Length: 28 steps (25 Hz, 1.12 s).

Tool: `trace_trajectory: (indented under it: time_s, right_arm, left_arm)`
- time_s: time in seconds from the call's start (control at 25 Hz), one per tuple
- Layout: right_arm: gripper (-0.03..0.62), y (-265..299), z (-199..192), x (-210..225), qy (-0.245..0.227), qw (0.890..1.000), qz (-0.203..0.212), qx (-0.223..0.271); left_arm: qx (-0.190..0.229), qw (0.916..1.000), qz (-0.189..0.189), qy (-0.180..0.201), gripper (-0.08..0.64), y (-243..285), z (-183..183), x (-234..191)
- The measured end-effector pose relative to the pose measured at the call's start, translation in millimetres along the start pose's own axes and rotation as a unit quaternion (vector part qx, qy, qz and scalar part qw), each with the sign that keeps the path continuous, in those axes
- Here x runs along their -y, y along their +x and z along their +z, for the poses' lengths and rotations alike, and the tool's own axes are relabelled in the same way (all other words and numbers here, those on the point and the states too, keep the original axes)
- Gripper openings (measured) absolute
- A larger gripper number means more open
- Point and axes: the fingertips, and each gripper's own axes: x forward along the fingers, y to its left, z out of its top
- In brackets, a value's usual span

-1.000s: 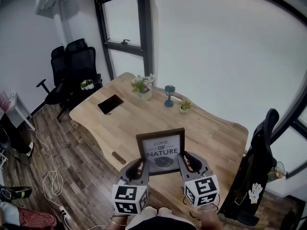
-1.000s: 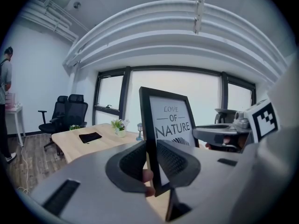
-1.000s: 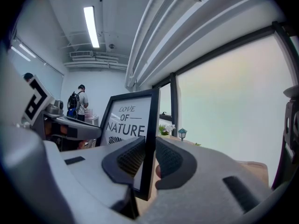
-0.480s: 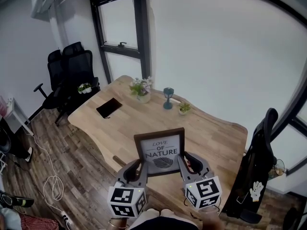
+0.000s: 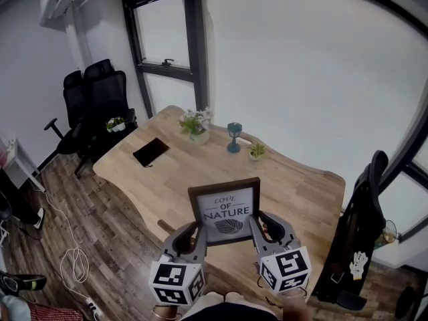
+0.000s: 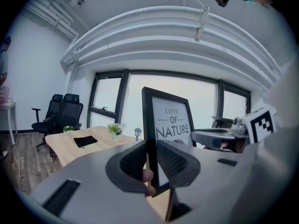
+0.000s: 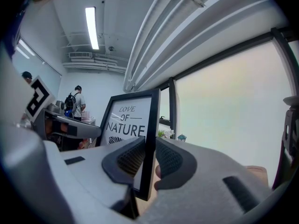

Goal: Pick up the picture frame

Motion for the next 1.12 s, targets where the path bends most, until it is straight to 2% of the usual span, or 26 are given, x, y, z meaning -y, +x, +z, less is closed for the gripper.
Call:
trace_trajectory:
  time_s: [1.12]
  right_arm:
    - [0.069, -16, -11, -1, 0.001, 1.0, -0.014, -0.019]
  left_arm:
    - [-0.015, 0.9996, -0.017, -0.014, 0.061, -9, -12, 11]
